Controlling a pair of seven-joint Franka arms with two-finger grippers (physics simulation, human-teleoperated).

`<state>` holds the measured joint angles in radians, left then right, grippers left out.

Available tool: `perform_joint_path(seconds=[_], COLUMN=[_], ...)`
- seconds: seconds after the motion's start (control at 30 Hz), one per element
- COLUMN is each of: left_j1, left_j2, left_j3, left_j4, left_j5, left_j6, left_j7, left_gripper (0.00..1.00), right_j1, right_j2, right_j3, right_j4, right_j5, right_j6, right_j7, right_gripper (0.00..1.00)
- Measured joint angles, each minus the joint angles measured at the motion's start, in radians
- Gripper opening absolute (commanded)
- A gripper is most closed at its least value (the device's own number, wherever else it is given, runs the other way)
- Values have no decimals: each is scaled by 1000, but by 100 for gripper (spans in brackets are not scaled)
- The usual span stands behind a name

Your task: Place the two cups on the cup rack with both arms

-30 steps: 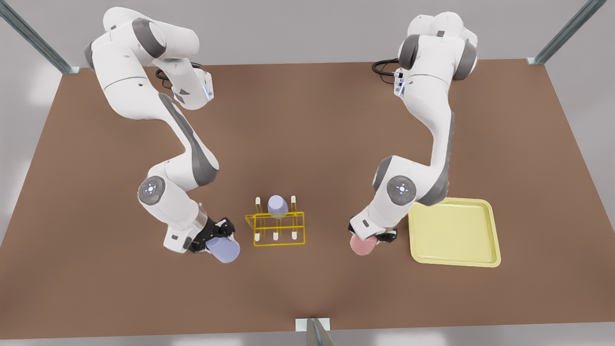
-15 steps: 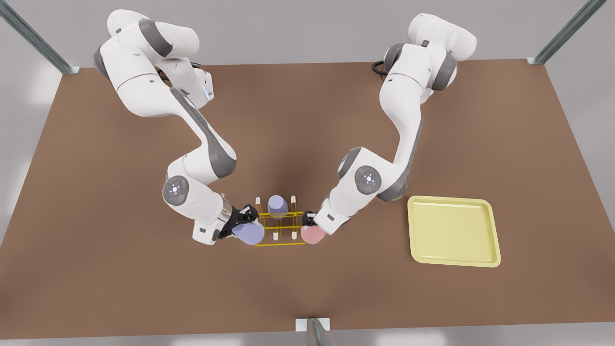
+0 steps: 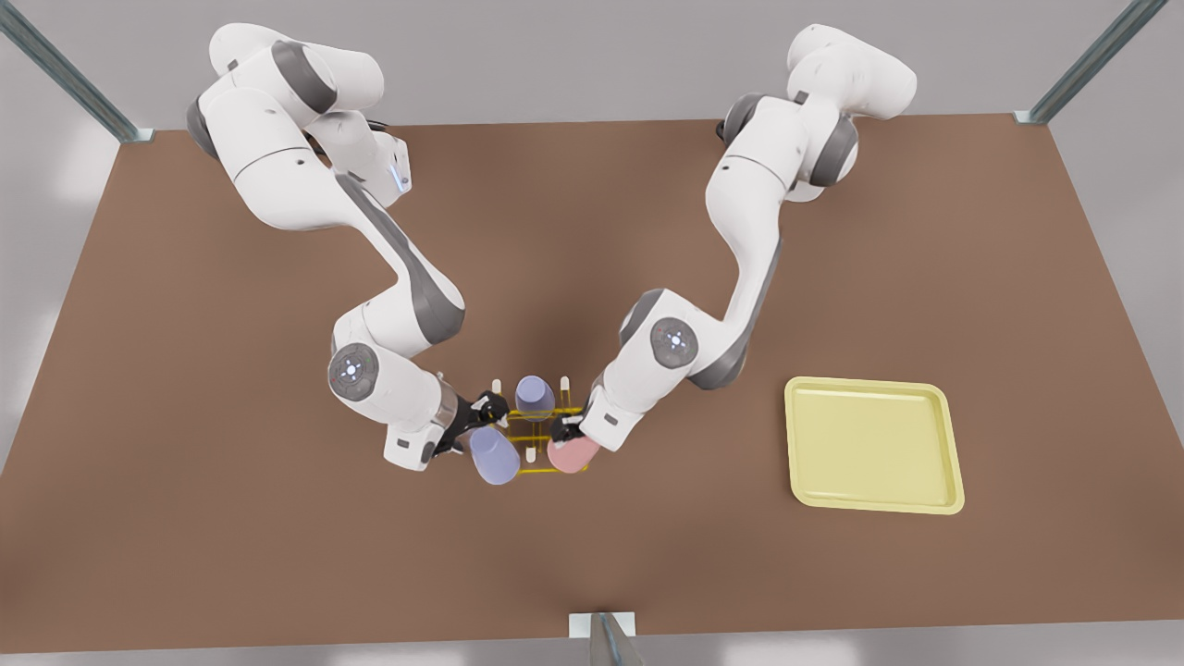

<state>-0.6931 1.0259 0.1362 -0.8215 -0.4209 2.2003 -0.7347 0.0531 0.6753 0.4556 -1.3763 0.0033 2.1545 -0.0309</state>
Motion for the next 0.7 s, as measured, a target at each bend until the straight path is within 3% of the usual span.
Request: perform_joint_path(seconds=[0.03,0.13,0.27,0.33,0.5,0.7], left_j1=[0,-4,-17,-24,-27,-26], left_j2=[4,8,8,8,21,14], left_j3=[0,0,2,3,5,7], left_j4=[0,0,-3,-8,-12,-11], left_j5=[-4,-13,-15,-12,3,43], left_j6=[8,26,38,37,26,-18], left_j7=[-5,-17,-29,-34,-53,-86], left_gripper=[100,100,100,100,100,100], right_j1=[0,-27,-61,-66,-100,-119], right_j2=[1,-2,-33,-115,-428,-527], right_j3=[-1,-32,-242,-300,-319,-326], right_j4=[13,110,158,167,50,-58], right_j5=[0,-9,-143,-187,-143,-115], right_j6=[-3,-64,-244,-338,-543,-649], right_j7=[1,4,8,9,13,23], right_gripper=[100,100,100,100,100,100])
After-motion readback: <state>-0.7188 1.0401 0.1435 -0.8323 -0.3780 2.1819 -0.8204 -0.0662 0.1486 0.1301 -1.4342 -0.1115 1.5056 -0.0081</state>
